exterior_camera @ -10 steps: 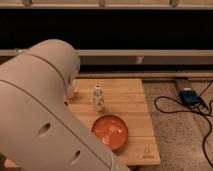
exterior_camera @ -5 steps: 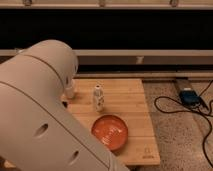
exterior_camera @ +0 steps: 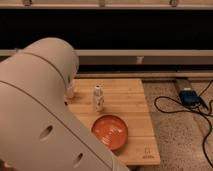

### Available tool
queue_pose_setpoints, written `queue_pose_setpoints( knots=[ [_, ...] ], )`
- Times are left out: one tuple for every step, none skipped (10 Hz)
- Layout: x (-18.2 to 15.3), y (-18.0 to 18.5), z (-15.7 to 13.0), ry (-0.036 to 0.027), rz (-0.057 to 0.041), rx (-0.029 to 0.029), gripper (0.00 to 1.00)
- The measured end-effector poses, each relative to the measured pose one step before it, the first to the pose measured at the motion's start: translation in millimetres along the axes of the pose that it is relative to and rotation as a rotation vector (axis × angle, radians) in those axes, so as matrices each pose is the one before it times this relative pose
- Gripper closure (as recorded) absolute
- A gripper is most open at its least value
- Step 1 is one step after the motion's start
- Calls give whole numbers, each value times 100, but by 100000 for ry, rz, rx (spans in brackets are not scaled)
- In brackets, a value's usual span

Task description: Drag the pepper across the table

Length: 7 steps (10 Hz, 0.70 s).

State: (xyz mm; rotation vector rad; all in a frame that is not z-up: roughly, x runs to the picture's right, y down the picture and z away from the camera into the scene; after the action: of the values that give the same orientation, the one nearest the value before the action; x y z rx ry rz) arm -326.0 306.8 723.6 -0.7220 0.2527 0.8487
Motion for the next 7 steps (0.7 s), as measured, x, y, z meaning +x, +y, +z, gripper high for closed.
queue_pose_setpoints(
  knots=[
    [599, -115, -161, 641, 346, 316, 100],
    [842, -214, -80, 1211, 333, 556, 100],
    [891, -89, 47, 1532, 132, 337, 100],
    [742, 113, 100, 1335, 100, -189, 100],
    [633, 222, 111, 1306, -498, -127, 100],
    [448, 465, 79, 1093, -1036, 214, 100],
    [507, 1745, 57, 828, -2977, -1074, 100]
  ],
)
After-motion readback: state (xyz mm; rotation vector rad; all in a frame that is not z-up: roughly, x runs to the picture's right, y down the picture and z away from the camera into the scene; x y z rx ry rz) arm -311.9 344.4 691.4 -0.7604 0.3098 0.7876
